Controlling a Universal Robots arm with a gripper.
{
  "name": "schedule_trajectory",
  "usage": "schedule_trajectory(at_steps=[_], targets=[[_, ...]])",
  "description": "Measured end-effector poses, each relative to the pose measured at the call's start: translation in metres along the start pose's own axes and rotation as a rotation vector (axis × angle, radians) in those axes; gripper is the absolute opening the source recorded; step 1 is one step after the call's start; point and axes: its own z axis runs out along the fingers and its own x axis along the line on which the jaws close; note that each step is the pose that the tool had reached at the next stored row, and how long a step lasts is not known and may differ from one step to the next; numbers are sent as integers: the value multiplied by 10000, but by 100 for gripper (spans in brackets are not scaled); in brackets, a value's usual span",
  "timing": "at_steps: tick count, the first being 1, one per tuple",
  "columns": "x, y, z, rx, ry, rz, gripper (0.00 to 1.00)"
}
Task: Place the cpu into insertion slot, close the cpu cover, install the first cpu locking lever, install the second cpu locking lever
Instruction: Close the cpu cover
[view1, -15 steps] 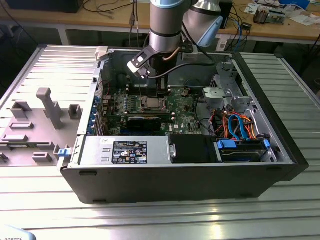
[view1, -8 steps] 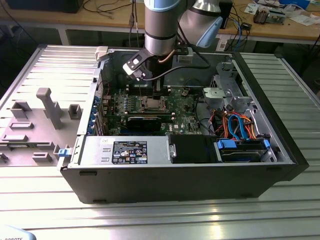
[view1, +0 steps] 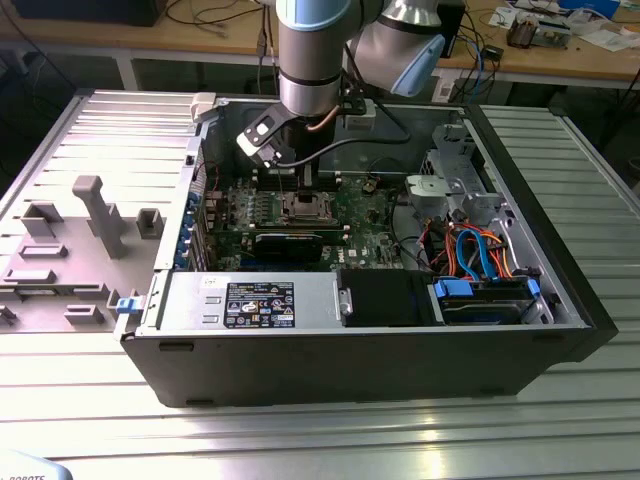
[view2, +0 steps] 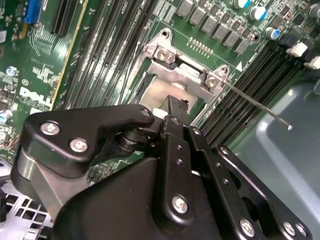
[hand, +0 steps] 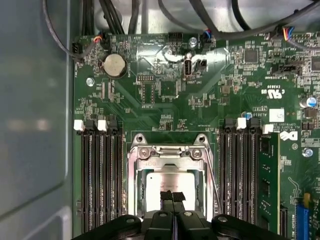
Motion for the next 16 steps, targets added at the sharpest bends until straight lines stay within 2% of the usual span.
schedule_trajectory(at_steps=[2,6,9,12,16], targets=[[0,-12,6,34,2,0,11],[-1,-55,28,173,4,-28,11],[-3,-79,52,180,8,-130,11],[-6,-102,71,201,9,-644,11],[-10,-145,82,202,14,-694,11]])
